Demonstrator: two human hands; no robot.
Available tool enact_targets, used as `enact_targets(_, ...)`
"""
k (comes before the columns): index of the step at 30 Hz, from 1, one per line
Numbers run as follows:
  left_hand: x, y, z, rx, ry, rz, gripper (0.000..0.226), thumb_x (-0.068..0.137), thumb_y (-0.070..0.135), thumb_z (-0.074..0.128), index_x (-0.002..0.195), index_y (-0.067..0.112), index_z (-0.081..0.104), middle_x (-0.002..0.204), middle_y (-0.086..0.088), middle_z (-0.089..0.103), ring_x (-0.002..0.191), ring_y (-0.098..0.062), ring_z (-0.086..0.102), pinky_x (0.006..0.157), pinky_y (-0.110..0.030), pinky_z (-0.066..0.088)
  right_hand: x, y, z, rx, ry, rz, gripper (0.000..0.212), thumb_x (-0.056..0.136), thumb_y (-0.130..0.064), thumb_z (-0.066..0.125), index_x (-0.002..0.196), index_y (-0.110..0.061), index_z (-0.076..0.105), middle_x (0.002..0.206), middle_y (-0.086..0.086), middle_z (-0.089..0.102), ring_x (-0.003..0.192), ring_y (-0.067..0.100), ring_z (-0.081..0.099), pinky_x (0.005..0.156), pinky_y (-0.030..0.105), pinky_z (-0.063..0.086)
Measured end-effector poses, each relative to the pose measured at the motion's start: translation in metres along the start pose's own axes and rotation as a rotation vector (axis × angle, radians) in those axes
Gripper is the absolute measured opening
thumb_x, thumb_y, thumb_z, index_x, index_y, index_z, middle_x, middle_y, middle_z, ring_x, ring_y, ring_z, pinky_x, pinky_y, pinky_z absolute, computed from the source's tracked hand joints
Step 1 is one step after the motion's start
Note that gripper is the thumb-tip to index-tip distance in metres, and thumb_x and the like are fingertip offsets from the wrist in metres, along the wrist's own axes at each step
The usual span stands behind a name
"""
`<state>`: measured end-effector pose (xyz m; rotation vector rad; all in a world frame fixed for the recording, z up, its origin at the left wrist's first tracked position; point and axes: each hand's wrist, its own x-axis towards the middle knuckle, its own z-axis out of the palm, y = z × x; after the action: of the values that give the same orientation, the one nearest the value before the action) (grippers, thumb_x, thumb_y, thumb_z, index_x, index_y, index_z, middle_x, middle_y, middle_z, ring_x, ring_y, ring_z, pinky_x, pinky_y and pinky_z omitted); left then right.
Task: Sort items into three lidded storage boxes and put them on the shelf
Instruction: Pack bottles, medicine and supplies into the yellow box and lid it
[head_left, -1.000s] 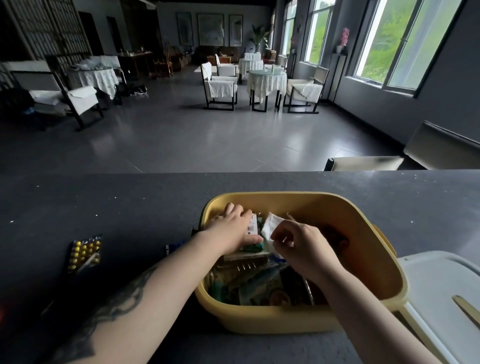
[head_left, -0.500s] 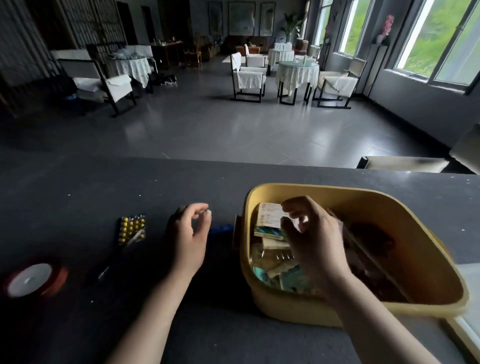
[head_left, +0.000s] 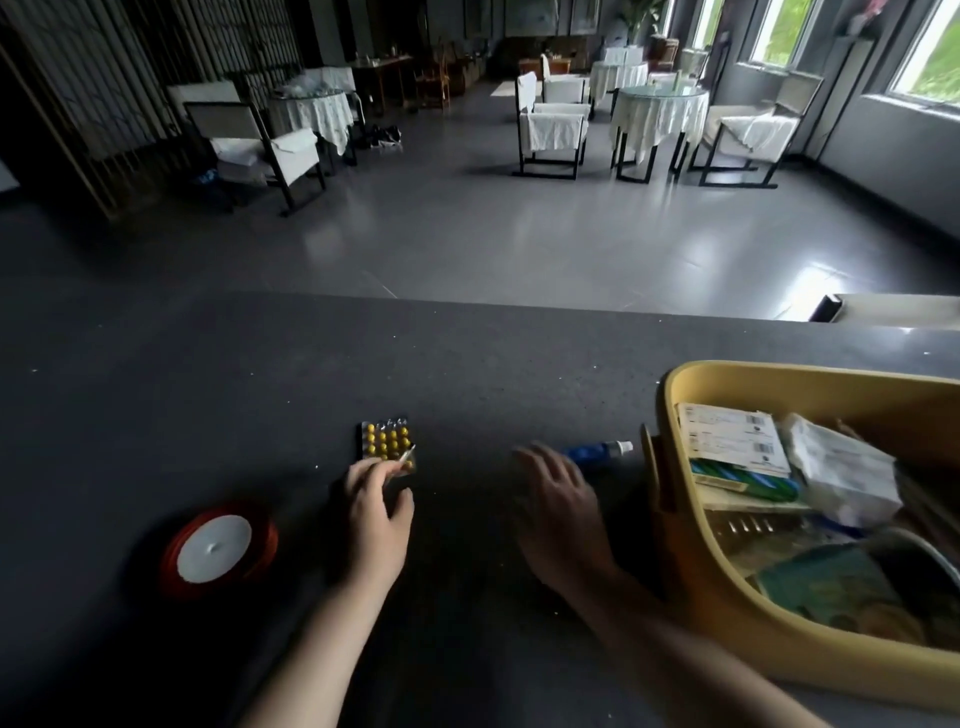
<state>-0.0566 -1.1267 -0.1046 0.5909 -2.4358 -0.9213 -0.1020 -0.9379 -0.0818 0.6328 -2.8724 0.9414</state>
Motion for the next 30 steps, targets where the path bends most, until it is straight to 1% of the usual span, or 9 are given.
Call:
enact_targets(3, 0.011, -0.017, -0.003, 0.095, -0.008, -0.038, 0.031, 0.078, 0.003, 0.072, 0.108, 0.002, 0.065, 0.114, -0.015, 0.055, 0.11, -0.031, 0.05, 0.094, -0.033, 0.036, 0.033, 0.028, 0.013, -0.163, -0.043, 0.216, 0.072, 0.093, -0.014, 0.046, 0.151, -0.031, 0.007, 0.161, -0.001, -0.002, 0.147, 0.018, -0.008, 0.119, 0.039, 0.002)
enact_targets(5, 0.012, -0.026, -0.002, 0.18, -0.027, -0.038, 0.028, 0.078, 0.011, 0.074, 0.105, 0.006, 0.065, 0.109, -0.014, 0.054, 0.106, -0.032, 0.049, 0.091, -0.036, 0.037, 0.047, 0.041, 0.019, -0.28, -0.075, 0.306, 0.074, 0.092, -0.013, 0.043, 0.152, -0.029, 0.004, 0.161, -0.001, -0.005, 0.147, 0.02, -0.012, 0.12, 0.041, -0.003)
enact_targets(7, 0.01, -0.03, 0.0, 0.155, -0.056, -0.048, 0.021, 0.082, 0.014, 0.071, 0.099, 0.007, 0.063, 0.106, -0.013, 0.052, 0.101, -0.029, 0.051, 0.086, -0.037, 0.04, 0.05, 0.047, 0.026, -0.343, -0.043, 0.328, 0.068, 0.092, -0.017, 0.046, 0.151, -0.027, 0.014, 0.159, 0.0, 0.011, 0.147, 0.022, 0.0, 0.12, 0.04, 0.001)
enact_targets(10, 0.006, -0.035, 0.004, 0.055, -0.043, -0.034, 0.01, 0.086, 0.01, 0.066, 0.091, 0.003, 0.061, 0.1, -0.012, 0.054, 0.093, -0.024, 0.052, 0.076, -0.024, 0.032, 0.047, 0.042, 0.034, -0.43, 0.016, 0.289, 0.06, 0.088, -0.025, 0.057, 0.142, -0.028, 0.032, 0.144, 0.001, 0.035, 0.137, 0.023, 0.024, 0.117, 0.038, 0.016)
enact_targets(18, -0.006, 0.001, 0.004, -0.249, -0.002, 0.008, 0.011, 0.087, 0.003, 0.061, 0.097, -0.002, 0.059, 0.093, -0.009, 0.063, 0.086, -0.018, 0.058, 0.073, -0.018, 0.039, 0.009, -0.009, 0.015, -0.096, 0.046, 0.074, 0.041, 0.098, -0.017, 0.045, 0.139, -0.021, 0.038, 0.127, 0.001, 0.043, 0.109, 0.011, 0.045, 0.092, 0.026, 0.044)
enact_targets(21, -0.009, 0.037, -0.004, -0.429, 0.025, 0.074, 0.007, 0.088, 0.002, 0.06, 0.095, 0.001, 0.057, 0.084, -0.004, 0.061, 0.079, -0.014, 0.057, 0.07, -0.012, 0.041, -0.01, -0.034, -0.012, 0.12, 0.194, -0.033, 0.031, 0.099, -0.02, 0.045, 0.13, -0.018, 0.05, 0.114, -0.001, 0.047, 0.099, 0.012, 0.051, 0.083, 0.02, 0.042)
enact_targets(24, -0.012, 0.078, -0.012, -0.513, 0.049, 0.173, 0.006, 0.09, 0.009, 0.06, 0.092, 0.012, 0.055, 0.079, 0.007, 0.057, 0.075, 0.003, 0.055, 0.068, -0.005, 0.039, -0.03, -0.042, -0.055, 0.181, 0.287, -0.121, 0.029, 0.1, -0.022, 0.043, 0.128, -0.024, 0.049, 0.11, -0.009, 0.045, 0.098, 0.0, 0.048, 0.085, 0.005, 0.033)
enact_targets(27, -0.017, 0.112, -0.01, -0.502, 0.055, 0.307, 0.006, 0.092, 0.024, 0.059, 0.093, 0.019, 0.056, 0.081, 0.006, 0.055, 0.076, -0.002, 0.053, 0.07, -0.013, 0.041, -0.05, -0.026, -0.102, 0.171, 0.367, -0.166, 0.03, 0.099, -0.027, 0.043, 0.129, -0.027, 0.047, 0.113, -0.012, 0.046, 0.104, -0.004, 0.046, 0.087, 0.003, 0.032)
enact_targets(30, -0.029, 0.143, 0.004, -0.497, 0.033, 0.369, 0.019, 0.092, 0.033, 0.056, 0.094, 0.015, 0.058, 0.085, 0.002, 0.057, 0.079, -0.013, 0.055, 0.069, -0.029, 0.045, -0.06, 0.013, -0.149, 0.119, 0.457, -0.135, 0.033, 0.096, -0.03, 0.045, 0.128, -0.027, 0.048, 0.115, -0.008, 0.049, 0.101, 0.002, 0.051, 0.084, 0.014, 0.042)
